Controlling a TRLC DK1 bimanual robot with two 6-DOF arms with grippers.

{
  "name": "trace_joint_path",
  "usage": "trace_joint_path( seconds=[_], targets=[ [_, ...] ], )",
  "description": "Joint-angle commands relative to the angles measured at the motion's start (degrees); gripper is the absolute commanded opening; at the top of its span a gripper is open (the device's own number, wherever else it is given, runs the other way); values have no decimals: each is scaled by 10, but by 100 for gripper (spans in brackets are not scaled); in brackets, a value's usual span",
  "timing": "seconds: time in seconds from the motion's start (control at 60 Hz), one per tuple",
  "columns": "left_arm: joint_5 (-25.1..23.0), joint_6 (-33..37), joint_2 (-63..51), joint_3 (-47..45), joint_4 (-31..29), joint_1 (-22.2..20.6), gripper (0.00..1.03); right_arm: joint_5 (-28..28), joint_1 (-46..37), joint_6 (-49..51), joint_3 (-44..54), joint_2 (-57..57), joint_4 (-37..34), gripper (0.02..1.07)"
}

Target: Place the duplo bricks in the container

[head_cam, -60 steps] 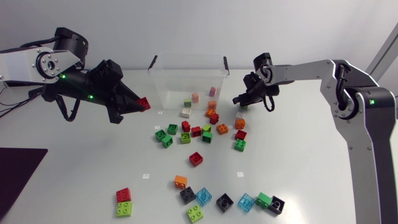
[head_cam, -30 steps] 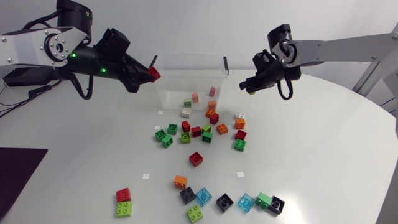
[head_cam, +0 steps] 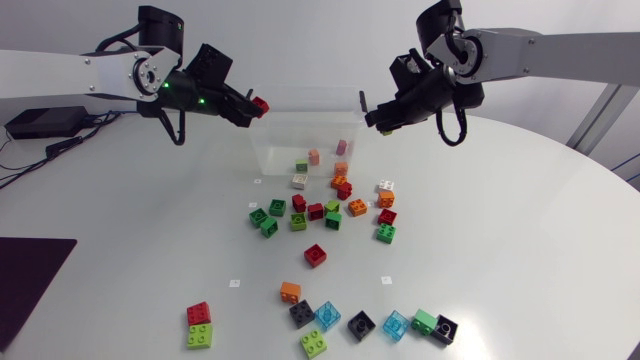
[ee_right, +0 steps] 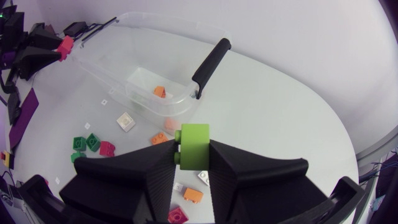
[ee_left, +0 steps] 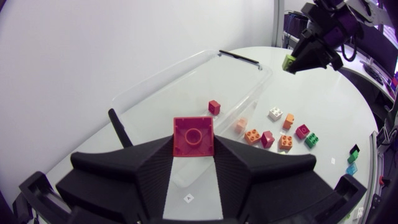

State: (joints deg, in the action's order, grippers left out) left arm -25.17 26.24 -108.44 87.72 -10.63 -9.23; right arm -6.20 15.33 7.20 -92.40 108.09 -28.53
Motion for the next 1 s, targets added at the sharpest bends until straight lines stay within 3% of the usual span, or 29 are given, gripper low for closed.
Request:
trace_joint_path(
  seconds=[0.0,0.417,0.45,0.5,0.567,0.6,0.8,0.983],
  targets=[
    [5,-26,-25,37,9,-5,23,-3,8,-16,8,-15,-10,27],
    [48,-72,-103,136,25,-26,26,-3,39,-32,-23,-22,-21,27],
    [50,-73,-107,140,25,-26,28,-3,43,-33,-27,-20,-22,27],
    [58,-78,-114,145,26,-26,45,-3,50,-36,-36,-17,-24,27],
    [64,-81,-113,141,27,-26,88,-3,59,-39,-49,-10,-28,27],
    [66,-81,-110,139,28,-26,94,-2,62,-40,-54,-9,-30,27],
    [74,-80,-25,48,71,-26,98,1,79,-46,-104,20,-33,27],
    [74,-73,53,-32,72,-19,98,1,84,-54,-151,59,-30,27]
  ],
)
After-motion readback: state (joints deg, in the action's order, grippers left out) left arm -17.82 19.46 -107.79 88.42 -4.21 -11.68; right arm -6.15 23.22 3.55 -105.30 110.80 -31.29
